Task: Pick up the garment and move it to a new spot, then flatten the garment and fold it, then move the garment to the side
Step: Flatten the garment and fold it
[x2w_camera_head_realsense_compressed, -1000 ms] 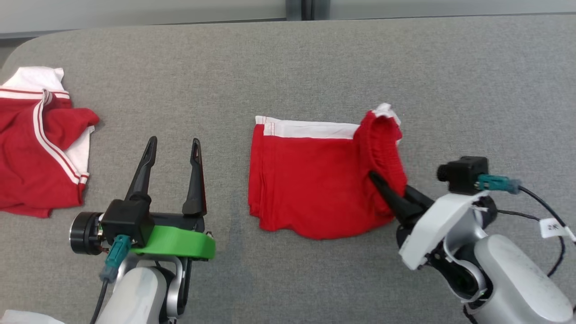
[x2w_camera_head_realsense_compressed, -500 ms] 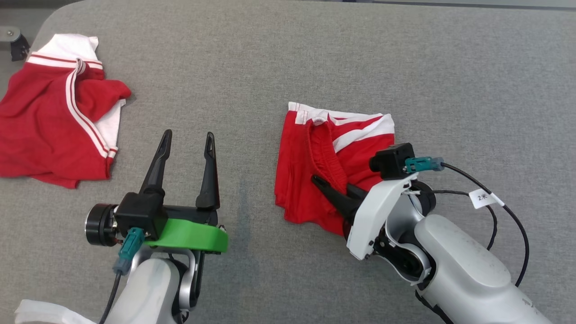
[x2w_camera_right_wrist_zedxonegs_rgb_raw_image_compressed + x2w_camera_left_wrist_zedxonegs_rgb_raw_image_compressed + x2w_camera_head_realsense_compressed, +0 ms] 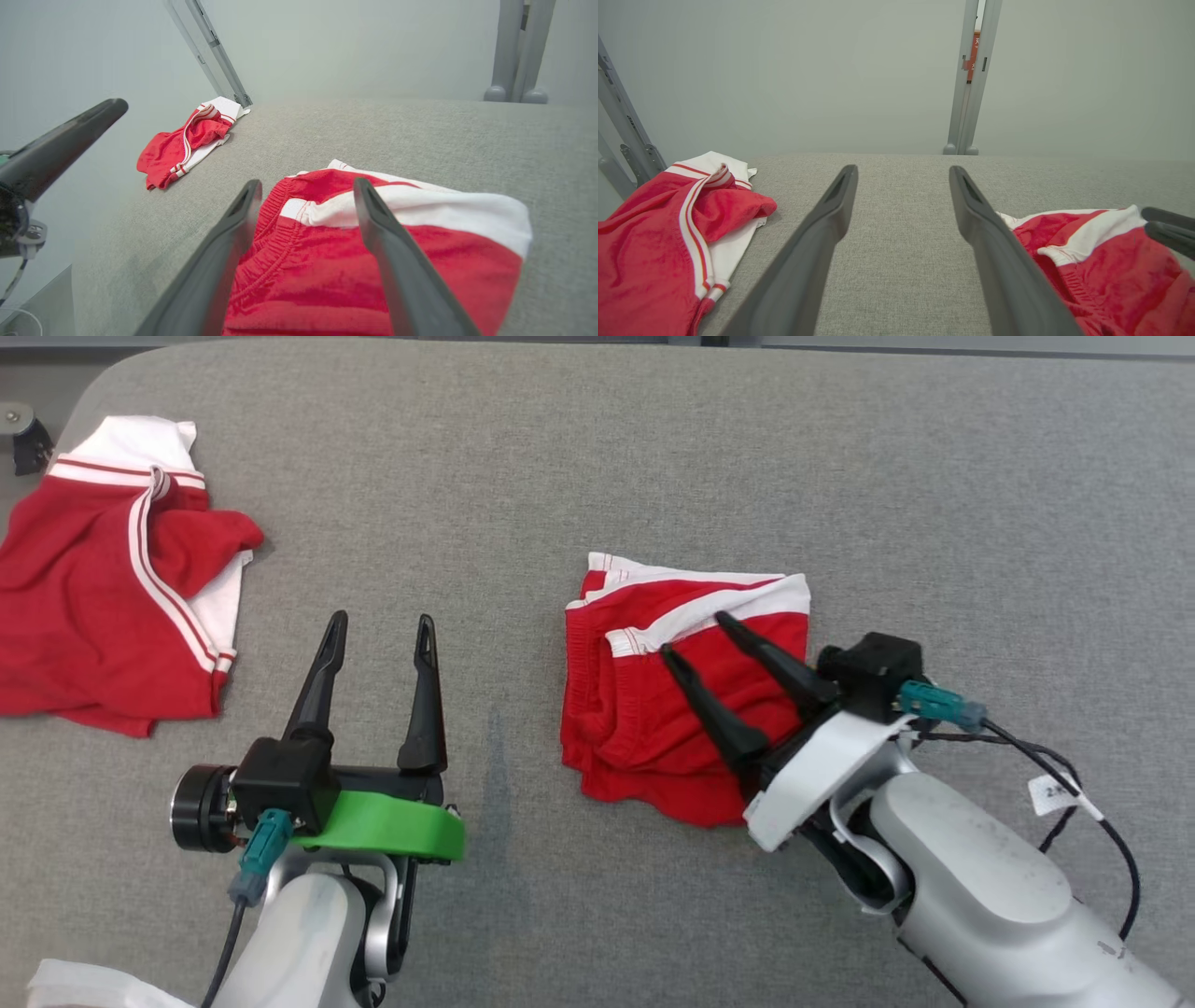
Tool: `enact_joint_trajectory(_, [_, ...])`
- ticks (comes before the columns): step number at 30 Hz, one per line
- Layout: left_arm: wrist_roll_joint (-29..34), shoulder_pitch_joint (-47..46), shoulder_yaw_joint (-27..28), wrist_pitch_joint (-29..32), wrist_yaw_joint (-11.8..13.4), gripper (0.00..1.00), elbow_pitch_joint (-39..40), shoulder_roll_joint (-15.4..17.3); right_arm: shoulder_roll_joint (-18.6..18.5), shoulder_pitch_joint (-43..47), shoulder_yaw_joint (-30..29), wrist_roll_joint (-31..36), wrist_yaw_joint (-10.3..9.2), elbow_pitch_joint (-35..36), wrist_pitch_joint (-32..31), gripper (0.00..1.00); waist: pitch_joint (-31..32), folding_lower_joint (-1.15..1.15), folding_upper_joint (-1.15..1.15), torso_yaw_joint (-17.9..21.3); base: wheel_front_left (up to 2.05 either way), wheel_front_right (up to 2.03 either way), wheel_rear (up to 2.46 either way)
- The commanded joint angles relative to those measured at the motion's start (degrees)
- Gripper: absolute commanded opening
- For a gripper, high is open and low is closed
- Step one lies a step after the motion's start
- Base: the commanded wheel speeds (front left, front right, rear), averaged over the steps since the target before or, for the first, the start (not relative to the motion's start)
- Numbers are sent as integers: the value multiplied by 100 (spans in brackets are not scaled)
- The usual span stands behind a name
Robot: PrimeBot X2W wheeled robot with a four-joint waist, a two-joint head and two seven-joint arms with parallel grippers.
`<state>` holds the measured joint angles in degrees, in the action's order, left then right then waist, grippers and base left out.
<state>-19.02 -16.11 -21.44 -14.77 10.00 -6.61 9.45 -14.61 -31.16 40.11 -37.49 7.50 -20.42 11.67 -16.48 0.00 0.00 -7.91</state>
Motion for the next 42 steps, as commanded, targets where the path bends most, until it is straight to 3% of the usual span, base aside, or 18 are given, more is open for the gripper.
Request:
enact_joint_trajectory(1, [-4,56,36,-31,17,100,-19,56,-69,119,-178,144,-2,-2,149,100,91,0,0,106,0,0,0])
enact_joint_trajectory(12, [-81,428,213,55,160,100,28,356,-201,1517,-2540,1188,-2,889,352,100,501,0,0,634,0,0,0])
enact_joint_trajectory(18, [-151,685,276,130,210,100,48,483,-71,2286,-3350,1702,-2,1514,279,100,748,0,0,835,0,0,0])
enact_joint_trajectory(31, [-301,1397,283,223,306,100,84,638,347,3354,-3838,2240,-2,2559,-398,100,1451,0,0,958,0,0,0])
enact_joint_trajectory(42, [-399,1815,246,293,354,100,148,715,606,3945,-3934,2280,-2,2872,-740,100,1823,0,0,927,0,0,0])
